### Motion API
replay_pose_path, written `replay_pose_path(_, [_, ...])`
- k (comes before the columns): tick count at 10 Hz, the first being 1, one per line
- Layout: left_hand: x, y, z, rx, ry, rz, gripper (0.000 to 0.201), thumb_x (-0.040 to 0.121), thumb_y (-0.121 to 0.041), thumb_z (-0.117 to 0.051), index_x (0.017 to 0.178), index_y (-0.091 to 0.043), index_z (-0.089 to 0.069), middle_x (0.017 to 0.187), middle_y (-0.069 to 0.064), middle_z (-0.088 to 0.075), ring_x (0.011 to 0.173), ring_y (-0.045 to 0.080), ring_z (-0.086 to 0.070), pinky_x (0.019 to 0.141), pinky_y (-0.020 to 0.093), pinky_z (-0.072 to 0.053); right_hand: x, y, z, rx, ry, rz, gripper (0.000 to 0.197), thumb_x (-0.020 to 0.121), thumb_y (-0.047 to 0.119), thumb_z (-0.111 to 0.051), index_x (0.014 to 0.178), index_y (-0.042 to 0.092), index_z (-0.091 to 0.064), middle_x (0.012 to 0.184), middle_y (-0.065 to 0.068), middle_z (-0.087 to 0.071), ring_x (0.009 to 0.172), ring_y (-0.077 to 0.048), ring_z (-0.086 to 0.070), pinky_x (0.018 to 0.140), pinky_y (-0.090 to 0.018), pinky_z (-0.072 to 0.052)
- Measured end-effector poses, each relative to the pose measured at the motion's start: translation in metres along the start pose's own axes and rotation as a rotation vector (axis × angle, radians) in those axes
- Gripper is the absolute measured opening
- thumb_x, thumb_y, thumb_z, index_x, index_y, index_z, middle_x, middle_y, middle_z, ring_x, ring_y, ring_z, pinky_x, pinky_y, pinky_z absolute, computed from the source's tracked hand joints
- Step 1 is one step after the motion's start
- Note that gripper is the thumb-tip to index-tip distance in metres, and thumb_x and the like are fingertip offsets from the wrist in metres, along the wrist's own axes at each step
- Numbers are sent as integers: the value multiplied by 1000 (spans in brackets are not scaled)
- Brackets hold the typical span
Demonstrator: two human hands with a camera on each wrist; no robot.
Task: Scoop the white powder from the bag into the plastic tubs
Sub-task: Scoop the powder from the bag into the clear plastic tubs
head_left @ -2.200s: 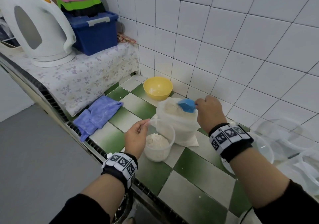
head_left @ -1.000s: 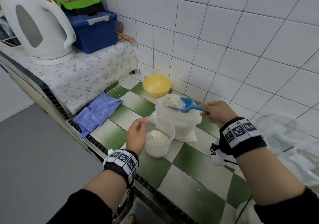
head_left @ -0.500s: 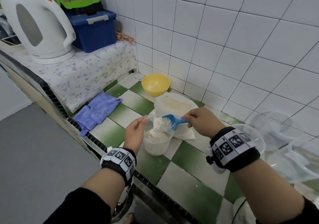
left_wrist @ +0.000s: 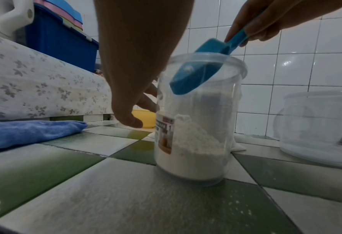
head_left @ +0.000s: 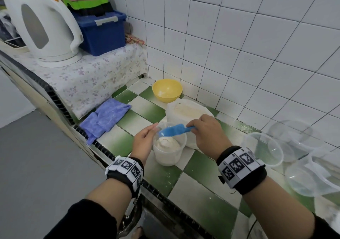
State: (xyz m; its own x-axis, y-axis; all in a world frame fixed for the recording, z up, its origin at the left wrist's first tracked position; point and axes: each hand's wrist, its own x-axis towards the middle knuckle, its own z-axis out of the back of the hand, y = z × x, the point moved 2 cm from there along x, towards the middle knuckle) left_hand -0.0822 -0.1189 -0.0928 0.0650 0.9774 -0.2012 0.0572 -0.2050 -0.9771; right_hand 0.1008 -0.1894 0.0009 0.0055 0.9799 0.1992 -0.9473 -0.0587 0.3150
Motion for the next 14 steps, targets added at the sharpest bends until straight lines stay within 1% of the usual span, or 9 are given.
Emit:
replay_pose_path(1, [1, 2, -1, 34, 1, -15, 26, 98, -22, -57, 119, -14, -69, 114, -6, -70, 94, -4, -62, 71, 5, -45, 0, -9, 13, 123, 49, -140, 25, 95, 17, -47, 111, 18, -65, 95, -4, -56, 92, -20, -50, 79, -28, -37])
replay_pose_path(3, [1, -2, -5, 86, 20, -32, 21, 100, -20, -52, 113, -21, -67, 105, -17, -66, 92, -14, -57, 72, 1, -41, 7, -38, 36, 361, -85, -346, 21, 95, 14, -49, 103, 14, -68, 85, -2, -61, 64, -7, -49, 54, -10, -34])
replay_pose_path(5, [5, -3, -6, 113, 15, -52, 20, 100, -19, -51, 112, -22, -67, 103, -17, -65, 91, -13, -57, 72, 1, -43, 24, -63, 29, 70, -122, -383, 24, 94, 11, -47, 110, 10, -66, 101, -14, -60, 92, -28, -52, 77, -29, -38])
replay_pose_path(6, [6, -4, -6, 128, 23, -59, 22, 101, -19, -49, 111, -23, -68, 105, -15, -66, 96, -9, -58, 77, 3, -43, 27, -53, 28, -259, -62, -247, 27, 88, 4, -49, 111, 7, -63, 99, -14, -55, 93, -29, -48, 80, -33, -39])
replay_pose_path(8, [5, -5, -6, 137, 44, -56, 22, 101, -23, -48, 110, -28, -68, 110, -11, -69, 102, -2, -60, 83, 11, -43, 39, -38, 14, -437, 197, -214, 25, 89, 12, -50, 112, 9, -60, 107, -9, -56, 99, -26, -53, 85, -31, -46])
replay_pose_path(9, [5, -4, -7, 142, 46, -60, 23, 101, -23, -48, 104, -34, -67, 112, -8, -70, 106, 3, -61, 93, 22, -46, 45, -36, 3, -366, 263, -279, 23, 89, 11, -48, 108, 8, -61, 108, -10, -56, 99, -26, -53, 86, -32, -47])
replay_pose_path(11, [6, -3, -7, 161, 61, -73, 24, 103, -24, -46, 103, -36, -66, 114, -7, -69, 107, 4, -61, 96, 26, -47, 56, -45, -9, -176, 368, -426, 31, 92, 8, -37, 111, 3, -61, 108, -11, -60, 100, -25, -56, 72, -25, -38])
replay_pose_path(12, [6, -2, -7, 165, 71, -72, 23, 102, -26, -47, 103, -38, -66, 115, -7, -70, 111, 7, -61, 99, 30, -47, 56, -50, -14, -71, 346, -547, 33, 95, 13, -36, 115, 3, -60, 110, -13, -61, 103, -27, -57, 73, -29, -40])
replay_pose_path(14, [4, -5, -7, 171, 82, -75, 24, 103, -25, -45, 102, -38, -64, 116, -4, -69, 111, 14, -62, 96, 26, -46, 51, -62, -12, 282, 198, -765, 34, 98, 19, -38, 122, 4, -57, 112, -13, -62, 104, -27, -58, 89, -32, -48])
